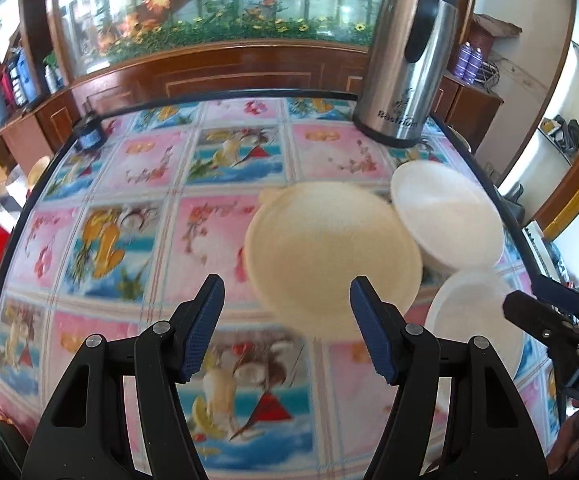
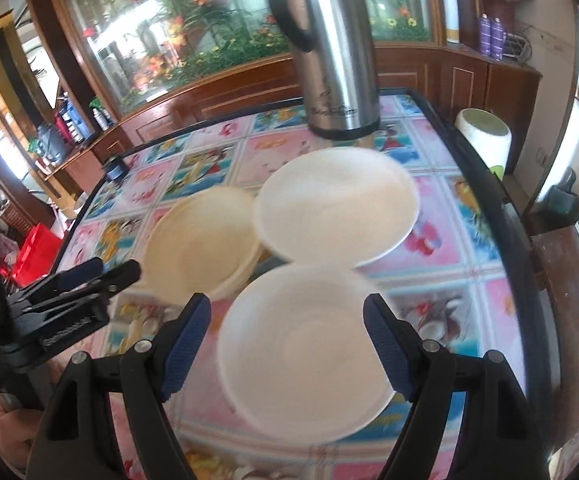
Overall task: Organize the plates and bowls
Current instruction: 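Grasp the white plate rim with both tools and lift it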
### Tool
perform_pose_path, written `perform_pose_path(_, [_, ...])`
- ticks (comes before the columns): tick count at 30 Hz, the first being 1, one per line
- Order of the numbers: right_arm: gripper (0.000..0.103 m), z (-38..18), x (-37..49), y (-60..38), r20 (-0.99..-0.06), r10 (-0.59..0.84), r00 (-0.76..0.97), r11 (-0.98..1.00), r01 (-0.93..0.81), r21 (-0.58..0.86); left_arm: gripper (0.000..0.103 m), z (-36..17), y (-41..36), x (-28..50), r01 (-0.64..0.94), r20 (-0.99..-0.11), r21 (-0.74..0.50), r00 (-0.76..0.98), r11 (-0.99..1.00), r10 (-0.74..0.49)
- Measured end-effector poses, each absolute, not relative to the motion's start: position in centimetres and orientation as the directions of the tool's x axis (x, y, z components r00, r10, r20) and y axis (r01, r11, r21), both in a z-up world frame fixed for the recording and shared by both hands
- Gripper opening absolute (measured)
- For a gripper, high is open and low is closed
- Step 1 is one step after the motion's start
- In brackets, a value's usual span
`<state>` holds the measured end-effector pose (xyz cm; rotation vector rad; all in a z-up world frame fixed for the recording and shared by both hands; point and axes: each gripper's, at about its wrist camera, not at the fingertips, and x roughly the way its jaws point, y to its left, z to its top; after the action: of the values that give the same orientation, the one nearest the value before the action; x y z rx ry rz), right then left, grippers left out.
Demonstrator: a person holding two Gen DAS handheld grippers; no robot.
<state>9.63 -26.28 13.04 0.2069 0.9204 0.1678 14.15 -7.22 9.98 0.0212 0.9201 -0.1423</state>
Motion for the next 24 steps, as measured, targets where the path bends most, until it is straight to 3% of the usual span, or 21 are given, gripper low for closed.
perform_pose_path(24, [0.079, 9.8, 16.8, -33.7, -0.791, 0.216, 0.573, 0.946, 0.078, 0.315, 0.066, 7.9, -18.6, 27.0, 0.347, -0.868, -0.112, 0.421, 0.931, -0.262])
